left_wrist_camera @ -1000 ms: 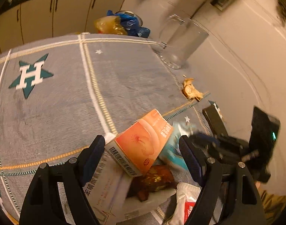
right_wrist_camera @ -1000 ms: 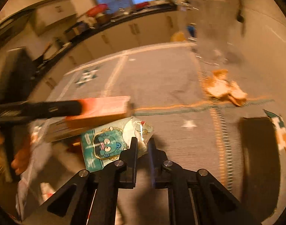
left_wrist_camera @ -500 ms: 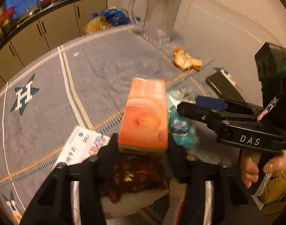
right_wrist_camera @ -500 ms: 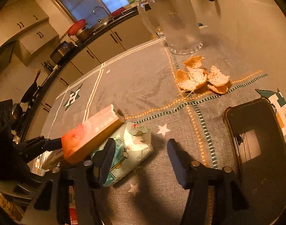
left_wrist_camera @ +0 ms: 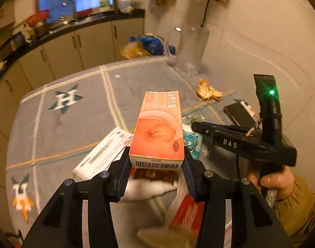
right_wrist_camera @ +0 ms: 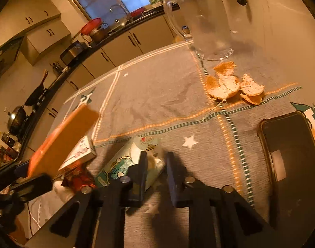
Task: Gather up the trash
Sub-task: 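Carry the tissue box and tissue pack to the red basket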
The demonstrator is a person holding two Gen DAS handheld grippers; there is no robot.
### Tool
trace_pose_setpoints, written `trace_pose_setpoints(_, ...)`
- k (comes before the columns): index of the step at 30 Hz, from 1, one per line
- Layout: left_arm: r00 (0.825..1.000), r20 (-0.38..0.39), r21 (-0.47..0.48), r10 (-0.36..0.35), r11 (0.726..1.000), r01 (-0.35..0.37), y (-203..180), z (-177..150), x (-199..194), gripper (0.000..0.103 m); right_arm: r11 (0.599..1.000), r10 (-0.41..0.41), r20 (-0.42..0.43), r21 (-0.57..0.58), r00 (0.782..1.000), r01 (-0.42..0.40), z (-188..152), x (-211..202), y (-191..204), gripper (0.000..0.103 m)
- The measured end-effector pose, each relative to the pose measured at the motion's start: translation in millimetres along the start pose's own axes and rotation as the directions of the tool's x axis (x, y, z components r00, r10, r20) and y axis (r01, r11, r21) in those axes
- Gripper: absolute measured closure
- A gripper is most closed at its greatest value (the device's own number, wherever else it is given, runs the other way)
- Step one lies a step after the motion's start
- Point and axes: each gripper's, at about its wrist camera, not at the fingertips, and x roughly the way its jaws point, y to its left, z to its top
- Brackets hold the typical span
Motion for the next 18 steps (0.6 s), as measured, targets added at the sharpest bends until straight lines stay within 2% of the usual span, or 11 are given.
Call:
trace_pose_setpoints(5, 0.994, 0.071, -0.055, 0.082, 0.995, -0.078, 9, -27, -50, 0.057, 0.999, 0.018, 0.057, -0.036, 0.998, -0.016, -2, -16, 12, 0.092)
trace_pose_setpoints(11, 0.974, 0.121, -0.166, 0.191, 0.971, -0.170, 34, -74, -114, 0.057, 0.996, 0.044, 0.121, -0.084, 0.992, -0.034, -4, -37, 32, 0.092)
trace_pose_setpoints(14, 0.958, 0.135, -0.242, 0.253, 0.946, -0.215, 48, -104, -148, 0.057, 0.993, 0.050, 0.148, -0.116, 0.988, -0.033, -7, -46, 44, 0.092)
trace_pose_setpoints(17, 0.930, 0.141, -0.317, 0.338, 0.906, -0.281, 60, -138, -185, 0.057, 0.986, 0.064, 0.163, -0.163, 0.985, -0.037, -13, -53, 58, 0.092)
trace_pose_setpoints(18, 0.919, 0.145, -0.358, 0.368, 0.885, -0.298, 67, -154, -201, 0.057, 0.984, 0.070, 0.161, -0.172, 0.984, -0.042, -15, -53, 60, 0.092)
